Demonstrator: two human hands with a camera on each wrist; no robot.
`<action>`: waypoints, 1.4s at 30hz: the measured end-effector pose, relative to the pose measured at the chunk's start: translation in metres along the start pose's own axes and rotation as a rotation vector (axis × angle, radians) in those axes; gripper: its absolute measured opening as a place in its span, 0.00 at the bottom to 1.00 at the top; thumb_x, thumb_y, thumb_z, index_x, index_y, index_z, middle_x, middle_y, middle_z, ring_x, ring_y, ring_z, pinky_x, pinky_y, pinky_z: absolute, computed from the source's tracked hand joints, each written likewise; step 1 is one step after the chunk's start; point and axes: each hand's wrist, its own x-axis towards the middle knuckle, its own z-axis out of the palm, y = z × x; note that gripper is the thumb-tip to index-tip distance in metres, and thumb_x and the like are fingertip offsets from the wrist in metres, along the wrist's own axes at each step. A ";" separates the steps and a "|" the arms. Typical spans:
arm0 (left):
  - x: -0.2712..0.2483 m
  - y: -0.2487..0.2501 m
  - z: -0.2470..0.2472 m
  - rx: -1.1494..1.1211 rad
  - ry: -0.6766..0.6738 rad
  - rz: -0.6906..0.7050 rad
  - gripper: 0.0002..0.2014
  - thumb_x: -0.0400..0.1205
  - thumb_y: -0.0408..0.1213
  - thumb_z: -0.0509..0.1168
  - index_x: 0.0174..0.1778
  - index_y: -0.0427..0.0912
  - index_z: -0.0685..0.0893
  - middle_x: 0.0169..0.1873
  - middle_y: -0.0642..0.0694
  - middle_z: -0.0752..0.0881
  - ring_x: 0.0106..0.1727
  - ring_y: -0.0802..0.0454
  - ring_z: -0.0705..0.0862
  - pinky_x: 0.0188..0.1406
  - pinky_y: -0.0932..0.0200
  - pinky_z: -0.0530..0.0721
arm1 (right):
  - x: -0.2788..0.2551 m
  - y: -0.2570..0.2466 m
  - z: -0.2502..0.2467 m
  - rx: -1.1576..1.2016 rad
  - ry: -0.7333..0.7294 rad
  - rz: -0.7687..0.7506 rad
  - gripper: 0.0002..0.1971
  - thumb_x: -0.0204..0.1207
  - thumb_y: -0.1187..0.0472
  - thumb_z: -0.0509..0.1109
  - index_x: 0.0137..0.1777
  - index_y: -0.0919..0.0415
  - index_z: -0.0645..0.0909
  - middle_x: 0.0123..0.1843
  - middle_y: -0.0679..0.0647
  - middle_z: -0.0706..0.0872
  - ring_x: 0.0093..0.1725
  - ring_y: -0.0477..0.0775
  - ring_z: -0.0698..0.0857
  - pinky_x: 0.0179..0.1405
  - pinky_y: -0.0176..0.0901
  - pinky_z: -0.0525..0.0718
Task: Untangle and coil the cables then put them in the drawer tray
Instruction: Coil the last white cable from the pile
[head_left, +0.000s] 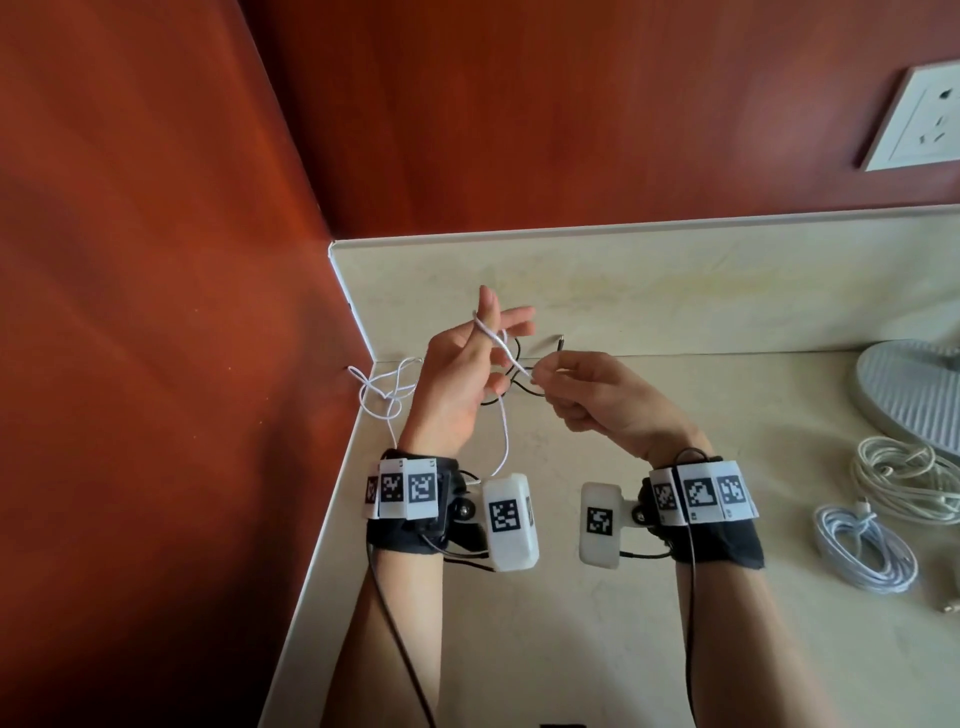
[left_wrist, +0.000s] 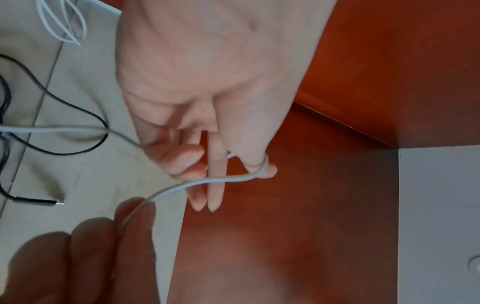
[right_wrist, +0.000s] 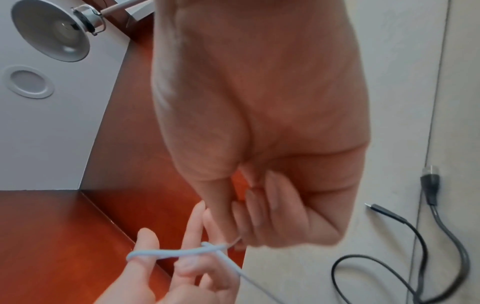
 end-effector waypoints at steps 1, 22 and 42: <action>0.000 -0.001 -0.001 0.026 -0.058 0.004 0.32 0.77 0.70 0.60 0.53 0.46 0.95 0.47 0.45 0.90 0.32 0.57 0.71 0.27 0.62 0.68 | 0.002 0.001 0.000 0.044 0.051 0.006 0.07 0.88 0.65 0.69 0.46 0.60 0.82 0.30 0.48 0.71 0.29 0.48 0.65 0.27 0.35 0.65; -0.005 -0.016 -0.003 0.696 -0.305 -0.055 0.27 0.71 0.56 0.83 0.47 0.33 0.90 0.36 0.51 0.82 0.34 0.58 0.78 0.33 0.61 0.76 | 0.007 0.006 0.001 -0.012 0.208 -0.119 0.04 0.80 0.68 0.77 0.52 0.70 0.89 0.41 0.58 0.91 0.39 0.49 0.85 0.41 0.40 0.80; -0.003 -0.017 -0.005 0.945 -0.251 -0.037 0.21 0.63 0.58 0.87 0.41 0.48 0.92 0.24 0.57 0.68 0.26 0.56 0.67 0.27 0.59 0.64 | -0.001 -0.007 0.004 -0.090 0.042 0.081 0.04 0.80 0.65 0.78 0.51 0.57 0.91 0.52 0.58 0.93 0.45 0.46 0.89 0.46 0.39 0.84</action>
